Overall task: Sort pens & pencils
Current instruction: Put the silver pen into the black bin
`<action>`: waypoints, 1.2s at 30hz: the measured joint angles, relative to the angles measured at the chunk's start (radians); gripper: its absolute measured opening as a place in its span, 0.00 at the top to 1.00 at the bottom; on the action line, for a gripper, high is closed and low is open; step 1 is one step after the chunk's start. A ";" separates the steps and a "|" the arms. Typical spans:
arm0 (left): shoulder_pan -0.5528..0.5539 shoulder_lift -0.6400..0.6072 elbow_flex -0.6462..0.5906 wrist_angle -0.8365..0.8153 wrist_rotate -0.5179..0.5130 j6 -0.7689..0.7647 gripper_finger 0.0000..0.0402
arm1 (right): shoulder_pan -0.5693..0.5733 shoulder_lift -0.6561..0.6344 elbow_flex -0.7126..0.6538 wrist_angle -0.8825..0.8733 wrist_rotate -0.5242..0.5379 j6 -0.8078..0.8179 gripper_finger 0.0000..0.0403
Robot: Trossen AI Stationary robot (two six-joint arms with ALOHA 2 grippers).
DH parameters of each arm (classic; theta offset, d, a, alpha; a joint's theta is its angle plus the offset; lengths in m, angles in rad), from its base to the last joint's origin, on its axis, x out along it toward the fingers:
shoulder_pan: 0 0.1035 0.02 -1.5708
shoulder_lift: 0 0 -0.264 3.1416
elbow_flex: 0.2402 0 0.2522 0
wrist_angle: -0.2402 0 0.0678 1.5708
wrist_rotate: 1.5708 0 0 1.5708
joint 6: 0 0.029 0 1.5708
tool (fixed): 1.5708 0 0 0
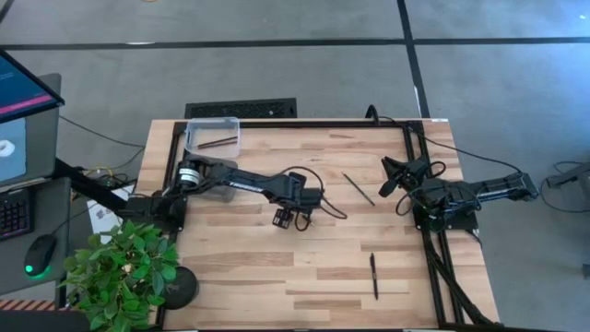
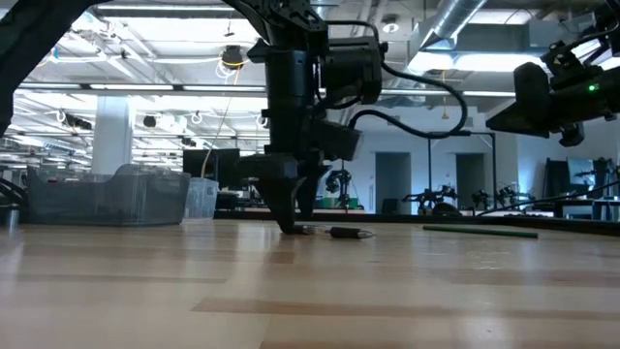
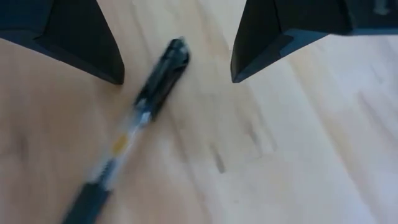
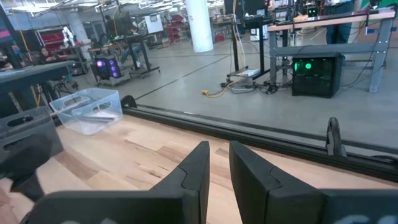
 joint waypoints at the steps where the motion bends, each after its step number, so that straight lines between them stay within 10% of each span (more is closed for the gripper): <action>1: 0.001 0.000 0.000 0.000 0.008 0.004 0.28 | 0.000 0.000 0.000 0.000 0.000 0.000 0.80; 19: 0.031 0.039 0.010 -0.026 0.226 0.083 0.28 | 0.000 0.002 0.000 0.000 0.000 0.000 0.80; 36: 0.052 0.040 0.005 0.009 0.205 -0.007 0.28 | 0.000 0.012 0.000 0.000 0.000 0.000 0.80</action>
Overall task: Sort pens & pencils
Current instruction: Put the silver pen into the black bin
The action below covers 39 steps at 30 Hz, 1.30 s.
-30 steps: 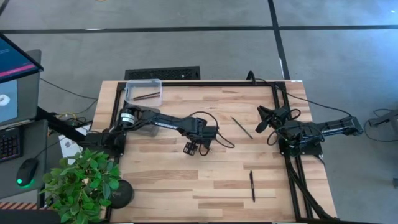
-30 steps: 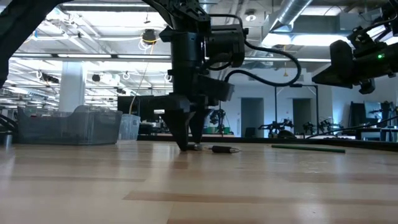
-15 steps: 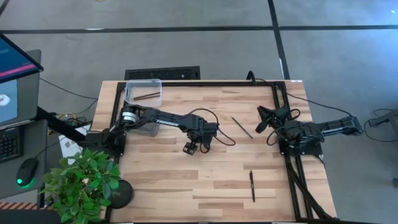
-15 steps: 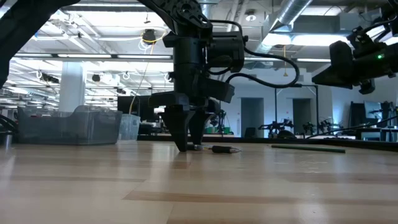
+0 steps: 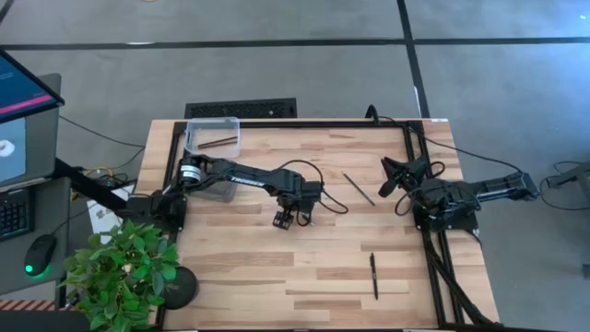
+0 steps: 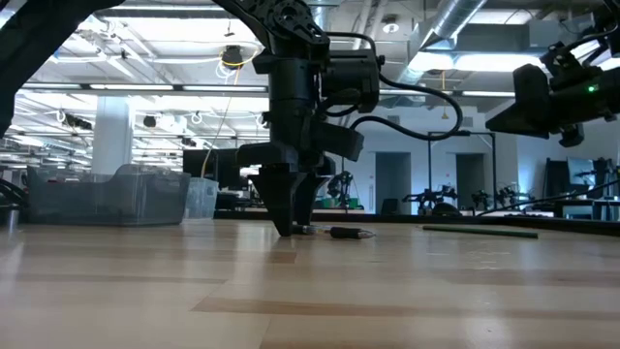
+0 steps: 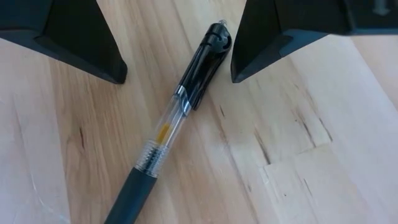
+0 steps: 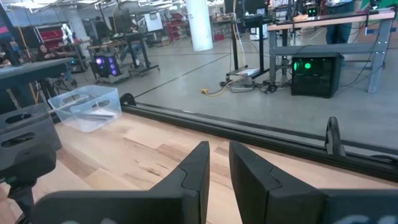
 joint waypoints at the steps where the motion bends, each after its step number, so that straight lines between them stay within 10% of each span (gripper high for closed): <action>1: 0.000 0.000 0.000 0.002 -0.001 0.001 0.28 | 0.000 0.000 0.000 0.000 0.000 0.000 0.80; 27: 0.005 0.001 0.000 0.000 0.072 0.036 0.29 | 0.000 0.000 0.000 0.000 0.000 0.000 0.80; 39: 0.013 0.007 0.001 -0.013 0.048 -0.007 0.52 | 0.000 0.000 0.000 0.000 0.000 0.000 0.80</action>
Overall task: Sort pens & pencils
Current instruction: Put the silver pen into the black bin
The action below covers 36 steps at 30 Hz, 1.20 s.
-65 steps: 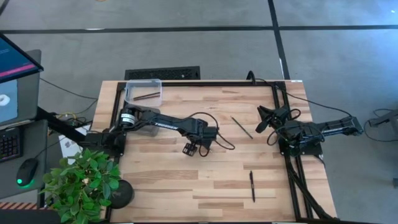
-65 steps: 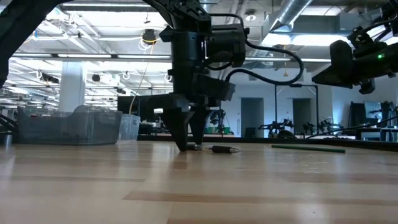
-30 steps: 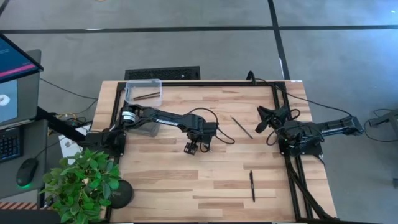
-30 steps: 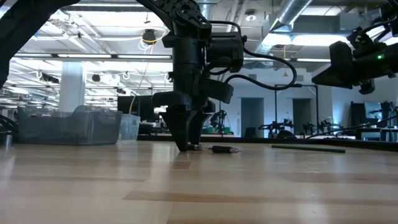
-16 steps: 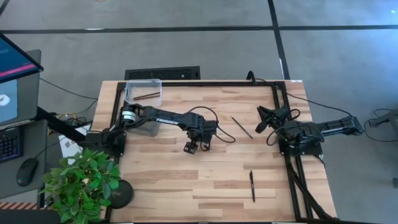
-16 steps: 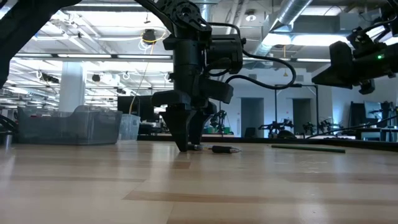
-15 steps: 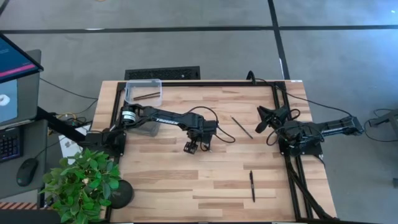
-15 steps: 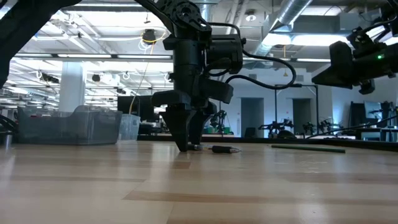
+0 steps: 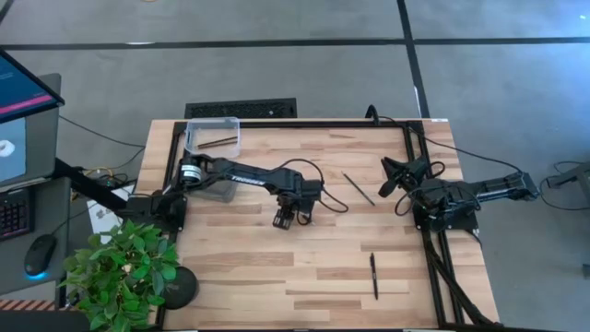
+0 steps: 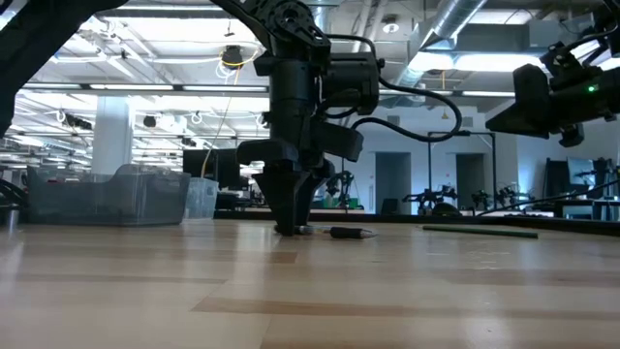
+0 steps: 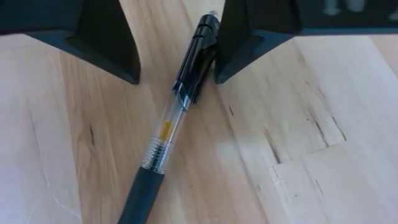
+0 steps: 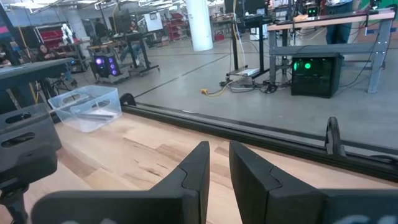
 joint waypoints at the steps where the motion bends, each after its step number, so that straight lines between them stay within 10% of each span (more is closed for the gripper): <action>1: 0.000 0.002 0.001 -0.003 -0.003 0.000 0.54 | 0.000 0.000 0.000 0.000 0.000 0.000 0.80; 36: 0.001 0.024 0.005 0.004 -0.024 -0.048 0.92 | 0.000 0.000 0.000 0.000 0.000 0.000 0.80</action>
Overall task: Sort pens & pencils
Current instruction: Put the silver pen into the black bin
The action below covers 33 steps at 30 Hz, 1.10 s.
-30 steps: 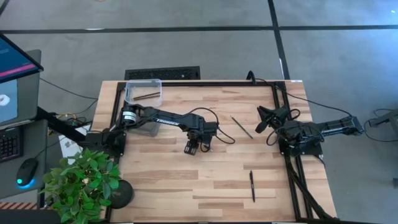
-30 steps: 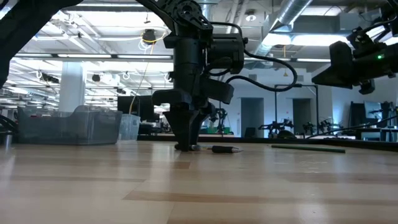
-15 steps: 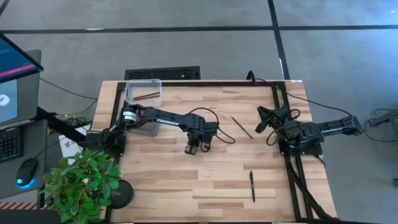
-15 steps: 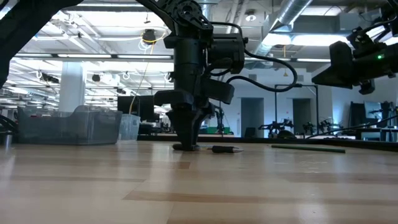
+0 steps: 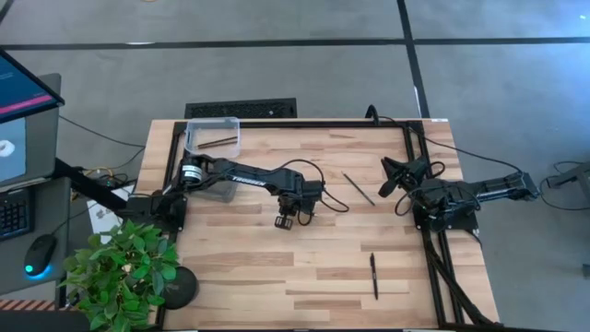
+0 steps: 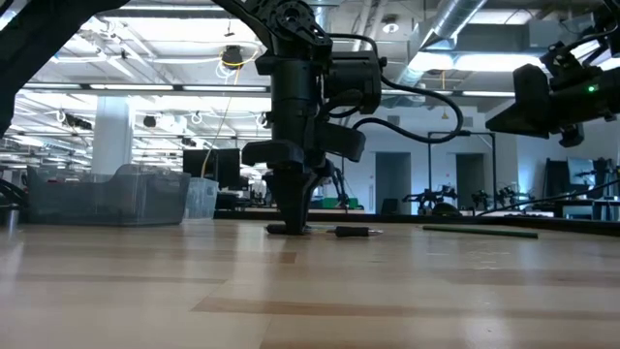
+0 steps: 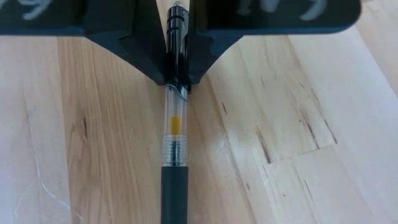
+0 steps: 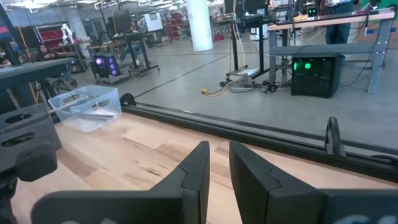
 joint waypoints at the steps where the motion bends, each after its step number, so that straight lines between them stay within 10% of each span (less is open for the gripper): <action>1: 0.000 0.000 0.000 -0.001 0.000 -0.001 0.92 | 0.000 0.000 0.000 0.000 0.000 0.000 0.80; 33: 0.013 -0.354 -0.008 -0.456 -0.218 -0.209 0.94 | 0.000 0.000 0.000 0.000 0.000 -0.001 0.80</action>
